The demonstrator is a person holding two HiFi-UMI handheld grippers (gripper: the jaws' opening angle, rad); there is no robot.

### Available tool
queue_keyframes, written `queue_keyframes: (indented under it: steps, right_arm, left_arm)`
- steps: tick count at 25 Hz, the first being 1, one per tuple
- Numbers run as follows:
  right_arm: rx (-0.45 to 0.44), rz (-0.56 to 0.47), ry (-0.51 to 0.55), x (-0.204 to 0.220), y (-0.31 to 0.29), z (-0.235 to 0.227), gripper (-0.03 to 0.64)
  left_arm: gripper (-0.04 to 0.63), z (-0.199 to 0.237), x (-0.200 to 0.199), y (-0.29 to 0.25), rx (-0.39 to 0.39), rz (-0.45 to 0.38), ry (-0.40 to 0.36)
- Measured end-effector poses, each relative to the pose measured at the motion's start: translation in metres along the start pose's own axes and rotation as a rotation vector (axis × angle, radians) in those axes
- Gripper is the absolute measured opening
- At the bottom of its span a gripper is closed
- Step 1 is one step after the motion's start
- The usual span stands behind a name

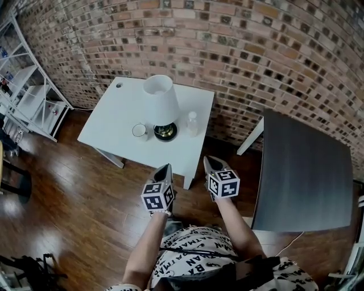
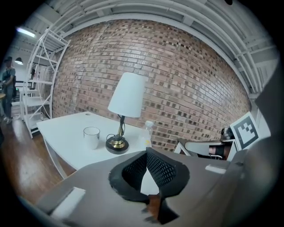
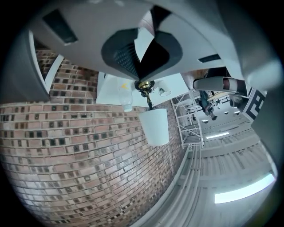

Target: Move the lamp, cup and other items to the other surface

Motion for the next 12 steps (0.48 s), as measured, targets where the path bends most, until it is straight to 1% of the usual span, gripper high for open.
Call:
queue_keyframes:
  steps: [7,12]
  right_arm:
    - [-0.012,0.039,-0.047,0.018,0.007,-0.001,0.000]
    - [-0.021,0.049,-0.027,0.019,0.007,0.001,0.000]
  left_arm:
    - [0.000,-0.007,0.006,0.000,-0.002,0.002,0.007]
    - [0.000,-0.007,0.005,-0.001,0.001,0.005,0.011]
Point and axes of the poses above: the fingertips, and each gripper's own axes: y backward along the fingers, z to its left, x out of its underside, the point moved 8 cm from there along y, backward along the fingers, and after that the axes turned 12 degrees about -z, right-handed, at the moved point
